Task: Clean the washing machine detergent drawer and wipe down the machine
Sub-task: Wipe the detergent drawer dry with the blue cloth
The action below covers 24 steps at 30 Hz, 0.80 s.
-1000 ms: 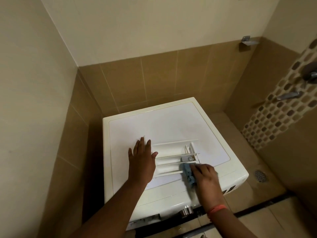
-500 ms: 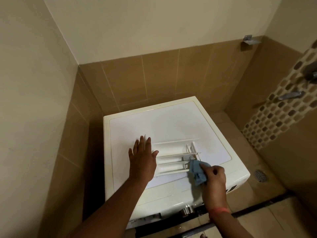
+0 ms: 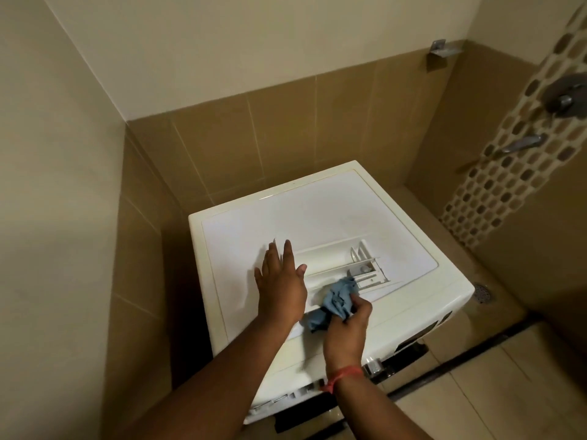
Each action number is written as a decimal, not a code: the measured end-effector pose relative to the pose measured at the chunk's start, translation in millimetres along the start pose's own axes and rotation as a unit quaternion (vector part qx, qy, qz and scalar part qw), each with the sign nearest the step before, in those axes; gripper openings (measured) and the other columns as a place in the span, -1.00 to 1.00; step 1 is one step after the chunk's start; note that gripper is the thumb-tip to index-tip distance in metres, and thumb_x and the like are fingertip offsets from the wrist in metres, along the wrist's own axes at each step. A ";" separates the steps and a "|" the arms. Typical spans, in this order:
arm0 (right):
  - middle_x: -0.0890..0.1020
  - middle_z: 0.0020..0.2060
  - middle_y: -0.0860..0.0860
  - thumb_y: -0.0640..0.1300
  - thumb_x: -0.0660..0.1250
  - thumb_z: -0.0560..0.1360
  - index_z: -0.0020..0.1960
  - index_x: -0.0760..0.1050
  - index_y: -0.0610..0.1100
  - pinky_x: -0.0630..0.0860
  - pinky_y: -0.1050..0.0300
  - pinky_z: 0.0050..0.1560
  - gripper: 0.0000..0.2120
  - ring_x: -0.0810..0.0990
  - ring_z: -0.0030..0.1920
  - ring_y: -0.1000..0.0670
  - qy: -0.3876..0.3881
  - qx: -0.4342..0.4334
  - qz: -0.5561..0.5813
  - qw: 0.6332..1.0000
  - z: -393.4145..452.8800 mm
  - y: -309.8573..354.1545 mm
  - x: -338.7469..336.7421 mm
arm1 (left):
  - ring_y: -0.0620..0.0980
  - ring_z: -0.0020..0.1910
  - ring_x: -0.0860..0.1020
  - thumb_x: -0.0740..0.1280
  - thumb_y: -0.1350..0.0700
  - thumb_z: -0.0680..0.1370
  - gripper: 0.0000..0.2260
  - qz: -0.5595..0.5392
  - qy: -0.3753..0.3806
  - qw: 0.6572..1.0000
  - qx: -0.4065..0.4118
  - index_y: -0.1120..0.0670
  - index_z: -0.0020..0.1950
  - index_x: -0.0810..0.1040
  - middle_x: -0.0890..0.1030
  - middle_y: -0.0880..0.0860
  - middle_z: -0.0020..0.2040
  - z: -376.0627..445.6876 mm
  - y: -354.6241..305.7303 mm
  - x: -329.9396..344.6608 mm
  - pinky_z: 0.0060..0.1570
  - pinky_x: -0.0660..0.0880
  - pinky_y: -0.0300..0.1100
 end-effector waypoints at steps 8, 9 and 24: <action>0.65 -0.04 -0.06 -0.45 0.16 0.50 0.08 0.54 -0.07 0.61 0.02 -0.05 -0.64 0.64 -0.03 -0.07 0.115 -0.026 0.001 0.993 10.2 31.9 -31.8 | 0.09 0.58 -0.09 -0.02 -0.08 0.68 -0.48 -0.015 0.004 1.000 -0.010 -0.03 0.59 -0.12 -0.09 0.05 0.61 0.4 6.2 0.6 0.51 -0.01 0.15; 0.61 -0.01 -0.03 -0.45 0.16 0.50 0.09 0.54 -0.12 0.57 0.10 0.00 -0.66 0.60 -0.01 -0.03 0.080 -0.074 -0.036 0.993 21.6 49.6 -43.9 | 0.08 0.58 -0.11 -0.03 -0.08 0.68 -0.48 -0.018 0.006 1.000 -0.013 -0.03 0.59 -0.13 -0.10 0.04 0.61 0.4 6.6 1.0 0.51 -0.01 0.15; 0.59 0.04 -0.06 -0.26 0.18 0.41 0.20 0.49 -0.11 0.54 -0.02 0.01 -0.63 0.56 0.06 -0.13 0.330 -0.428 -0.612 0.578 11.3 67.8 30.6 | 0.08 0.58 -0.09 -0.01 -0.09 0.67 -0.47 0.032 -0.006 0.999 -0.030 -0.03 0.59 -0.12 -0.05 0.01 0.61 0.1 5.2 -1.3 0.52 -0.01 0.12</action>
Point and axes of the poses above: each hand's wrist, its own z-axis towards the middle knuckle, its own x-axis out of the palm, y = z × x, the point moved 8 cm from there along z, towards the middle knuckle
